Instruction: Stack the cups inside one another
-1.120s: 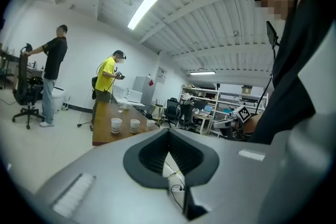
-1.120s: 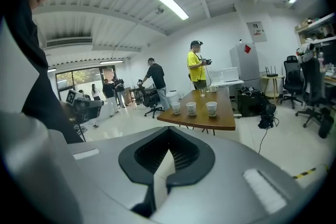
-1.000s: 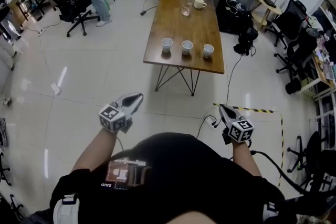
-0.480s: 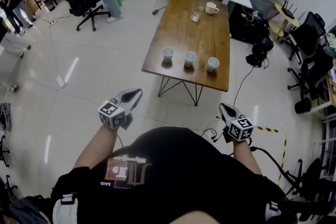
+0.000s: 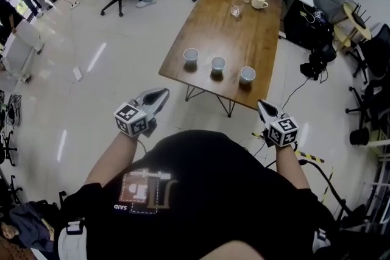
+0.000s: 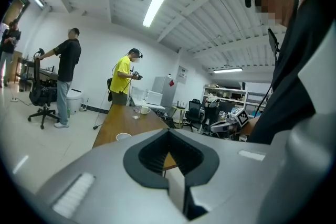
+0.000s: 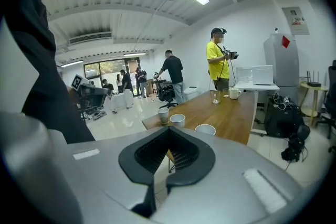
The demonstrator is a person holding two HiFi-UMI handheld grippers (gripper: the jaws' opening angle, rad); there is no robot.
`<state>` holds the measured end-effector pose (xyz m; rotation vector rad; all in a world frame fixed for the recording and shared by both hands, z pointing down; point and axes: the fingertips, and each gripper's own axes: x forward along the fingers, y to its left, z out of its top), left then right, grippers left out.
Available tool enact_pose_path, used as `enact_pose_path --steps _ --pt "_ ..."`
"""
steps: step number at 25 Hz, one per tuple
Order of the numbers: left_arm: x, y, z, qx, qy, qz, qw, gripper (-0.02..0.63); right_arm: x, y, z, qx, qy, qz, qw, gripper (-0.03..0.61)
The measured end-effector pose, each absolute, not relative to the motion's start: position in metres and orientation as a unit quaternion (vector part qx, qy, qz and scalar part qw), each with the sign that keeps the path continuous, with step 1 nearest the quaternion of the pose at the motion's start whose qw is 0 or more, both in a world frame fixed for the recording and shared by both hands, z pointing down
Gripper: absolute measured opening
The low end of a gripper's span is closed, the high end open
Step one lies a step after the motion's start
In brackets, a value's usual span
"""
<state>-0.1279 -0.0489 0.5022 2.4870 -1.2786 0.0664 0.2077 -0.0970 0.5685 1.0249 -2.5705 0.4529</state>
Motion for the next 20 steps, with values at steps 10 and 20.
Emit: enact_pose_path --steps 10,20 --pt "-0.142 -0.147 0.527 0.917 -0.357 0.027 0.177 0.0 0.177 -0.156 0.588 0.413 -0.868 0.167 0.218 0.015" --pt "-0.176 -0.22 0.548 0.947 -0.26 0.058 0.181 0.0 0.106 -0.198 0.594 0.434 -0.842 0.165 0.275 0.081"
